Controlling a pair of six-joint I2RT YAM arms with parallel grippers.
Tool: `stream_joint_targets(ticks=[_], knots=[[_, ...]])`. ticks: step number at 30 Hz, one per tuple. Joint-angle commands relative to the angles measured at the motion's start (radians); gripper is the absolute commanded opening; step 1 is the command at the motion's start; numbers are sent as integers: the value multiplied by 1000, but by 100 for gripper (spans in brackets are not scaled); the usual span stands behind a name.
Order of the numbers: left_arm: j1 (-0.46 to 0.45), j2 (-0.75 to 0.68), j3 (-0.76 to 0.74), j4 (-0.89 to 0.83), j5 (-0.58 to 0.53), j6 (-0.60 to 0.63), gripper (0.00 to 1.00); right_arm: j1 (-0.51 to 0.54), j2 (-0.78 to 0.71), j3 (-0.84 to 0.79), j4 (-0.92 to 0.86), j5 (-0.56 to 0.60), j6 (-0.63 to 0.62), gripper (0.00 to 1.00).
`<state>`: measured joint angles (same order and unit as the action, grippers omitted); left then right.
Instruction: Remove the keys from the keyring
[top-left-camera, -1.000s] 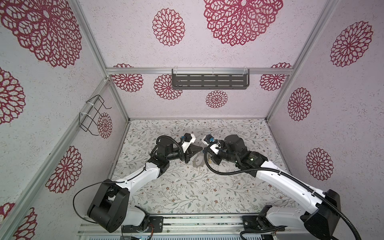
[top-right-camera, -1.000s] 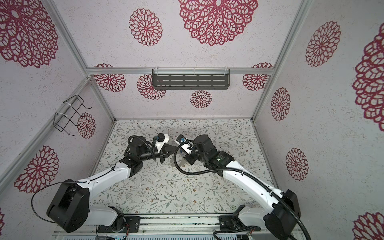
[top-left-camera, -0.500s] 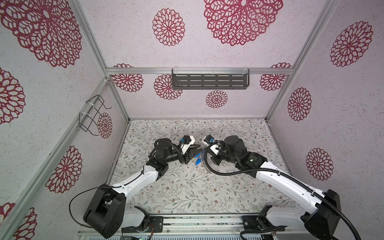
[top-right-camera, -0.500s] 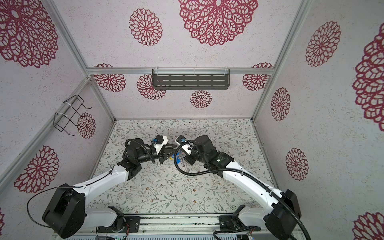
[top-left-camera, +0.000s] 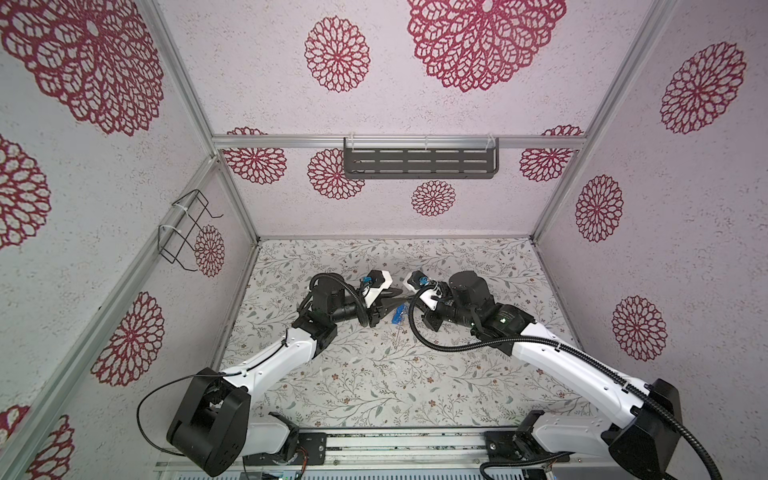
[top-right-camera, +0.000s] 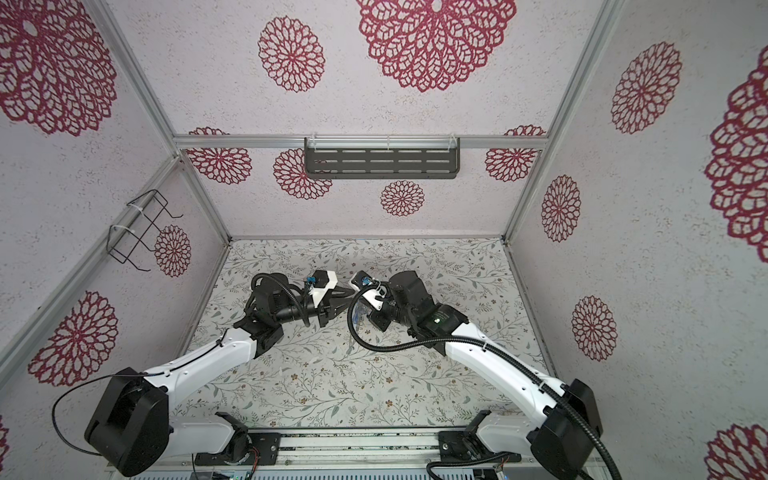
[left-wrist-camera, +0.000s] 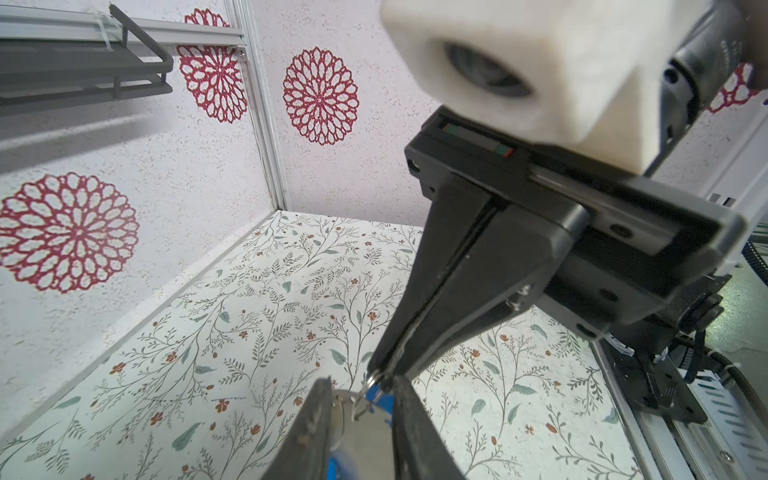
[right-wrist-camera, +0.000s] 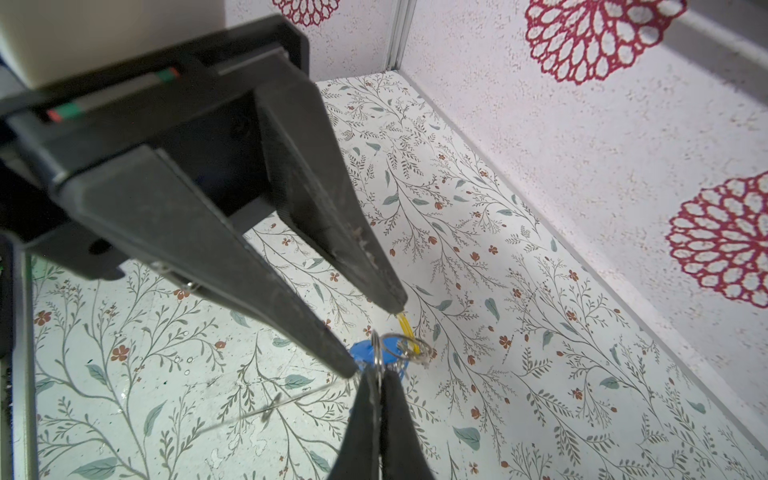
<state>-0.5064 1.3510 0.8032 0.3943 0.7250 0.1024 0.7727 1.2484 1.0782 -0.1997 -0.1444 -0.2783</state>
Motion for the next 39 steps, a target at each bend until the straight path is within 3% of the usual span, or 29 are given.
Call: stream_joint_targets(ticks=[1, 13, 20, 28, 35, 39], knots=[[-7, 20, 43, -67, 27, 40, 27, 0, -33, 23, 35, -26, 7, 0], [-12, 52, 53, -103, 61, 42, 21, 0, -40, 32, 51, -32, 9, 0], [-14, 52, 66, -116, 71, 43, 12, 1, -28, 34, 44, -43, 12, 0], [-18, 41, 61, -117, 61, 46, 14, 0, -26, 34, 36, -47, 12, 0], [-24, 30, 61, -102, 52, 46, 30, 0, -15, 34, 28, -52, 14, 0], [-24, 14, 53, -92, 46, 48, 27, 0, -14, 32, 20, -45, 13, 0]])
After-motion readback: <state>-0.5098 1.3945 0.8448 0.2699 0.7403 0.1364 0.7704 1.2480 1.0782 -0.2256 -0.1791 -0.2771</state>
